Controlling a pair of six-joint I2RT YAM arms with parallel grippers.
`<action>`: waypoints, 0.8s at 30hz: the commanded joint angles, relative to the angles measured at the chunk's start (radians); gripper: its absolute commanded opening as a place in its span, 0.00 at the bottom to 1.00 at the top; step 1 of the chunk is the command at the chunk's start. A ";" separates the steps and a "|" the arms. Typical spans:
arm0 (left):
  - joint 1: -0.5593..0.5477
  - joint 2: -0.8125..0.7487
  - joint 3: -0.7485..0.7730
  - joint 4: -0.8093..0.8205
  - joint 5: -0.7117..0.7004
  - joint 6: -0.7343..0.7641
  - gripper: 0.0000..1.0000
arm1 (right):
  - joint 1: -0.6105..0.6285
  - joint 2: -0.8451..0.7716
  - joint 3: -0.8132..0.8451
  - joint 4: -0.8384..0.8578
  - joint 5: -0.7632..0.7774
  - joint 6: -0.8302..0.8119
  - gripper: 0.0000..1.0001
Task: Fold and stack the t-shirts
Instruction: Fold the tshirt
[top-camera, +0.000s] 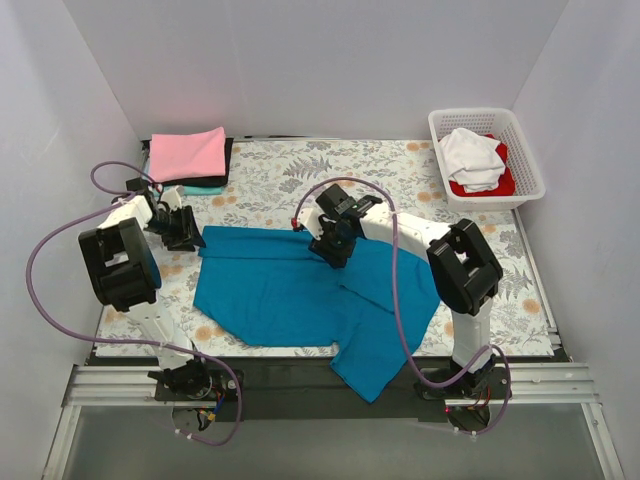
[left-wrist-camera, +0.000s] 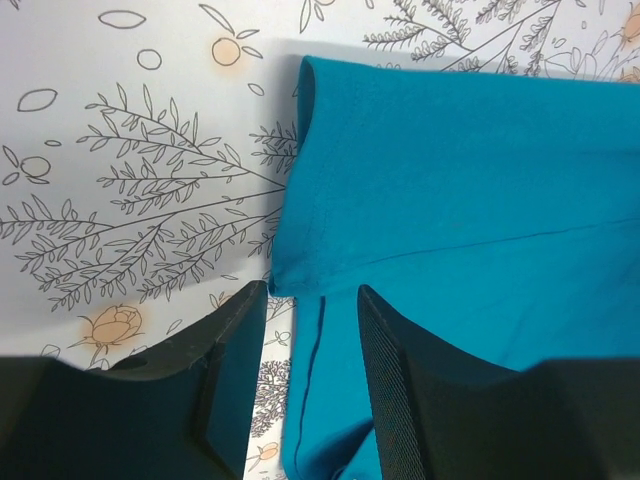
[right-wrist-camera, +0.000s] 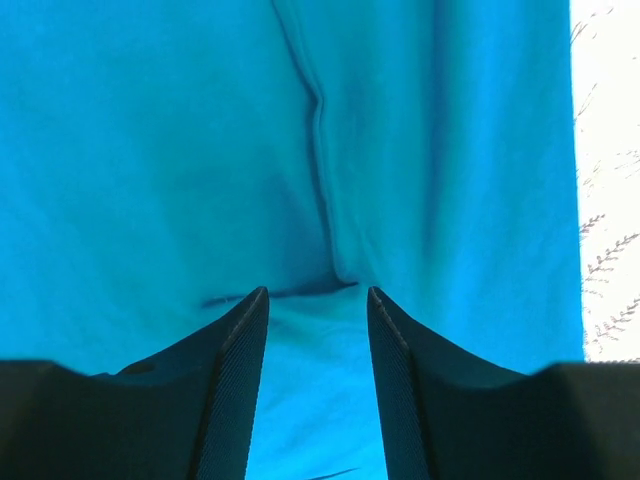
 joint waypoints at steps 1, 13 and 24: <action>0.008 -0.001 0.028 -0.004 0.011 -0.028 0.41 | 0.016 0.025 0.065 0.033 0.014 0.014 0.51; 0.017 0.034 0.051 -0.012 0.009 -0.056 0.43 | 0.038 0.093 0.096 0.055 0.063 -0.007 0.43; 0.019 0.042 0.027 -0.033 0.028 -0.050 0.38 | 0.041 0.093 0.091 0.058 0.081 -0.016 0.24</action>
